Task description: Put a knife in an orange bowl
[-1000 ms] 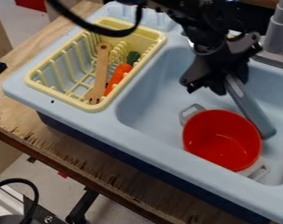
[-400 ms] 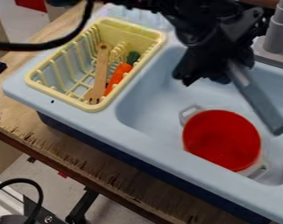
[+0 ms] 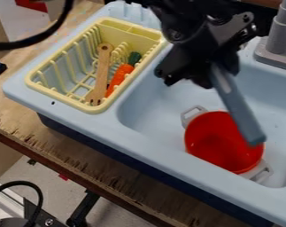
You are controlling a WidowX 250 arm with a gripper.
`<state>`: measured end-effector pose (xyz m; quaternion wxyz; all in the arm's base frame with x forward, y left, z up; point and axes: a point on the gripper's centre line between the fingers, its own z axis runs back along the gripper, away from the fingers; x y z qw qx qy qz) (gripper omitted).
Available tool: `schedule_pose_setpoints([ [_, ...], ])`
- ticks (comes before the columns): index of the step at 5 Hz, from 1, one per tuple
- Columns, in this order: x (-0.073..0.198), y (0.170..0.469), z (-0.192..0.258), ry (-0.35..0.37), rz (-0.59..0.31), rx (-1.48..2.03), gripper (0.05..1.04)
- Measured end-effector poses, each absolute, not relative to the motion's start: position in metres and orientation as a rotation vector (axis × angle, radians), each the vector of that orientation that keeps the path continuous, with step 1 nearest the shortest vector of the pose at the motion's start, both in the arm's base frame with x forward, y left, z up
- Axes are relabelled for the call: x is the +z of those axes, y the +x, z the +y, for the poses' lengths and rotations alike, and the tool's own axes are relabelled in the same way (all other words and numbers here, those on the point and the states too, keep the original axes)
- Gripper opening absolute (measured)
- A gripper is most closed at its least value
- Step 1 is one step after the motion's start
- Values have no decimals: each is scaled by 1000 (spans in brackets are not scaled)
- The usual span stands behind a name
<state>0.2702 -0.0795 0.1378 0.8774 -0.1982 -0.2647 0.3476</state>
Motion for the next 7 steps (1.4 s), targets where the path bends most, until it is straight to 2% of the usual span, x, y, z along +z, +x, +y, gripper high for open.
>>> schedule_pose_setpoints([
  [2,131,271,-71,-372,-579,706,395],
  [4,104,266,-82,-311,-543,659,395],
  [5,99,264,-87,-324,-479,649,464],
  [6,98,265,-89,-319,-449,661,763],
  [7,97,264,-89,-316,-447,659,989],
])
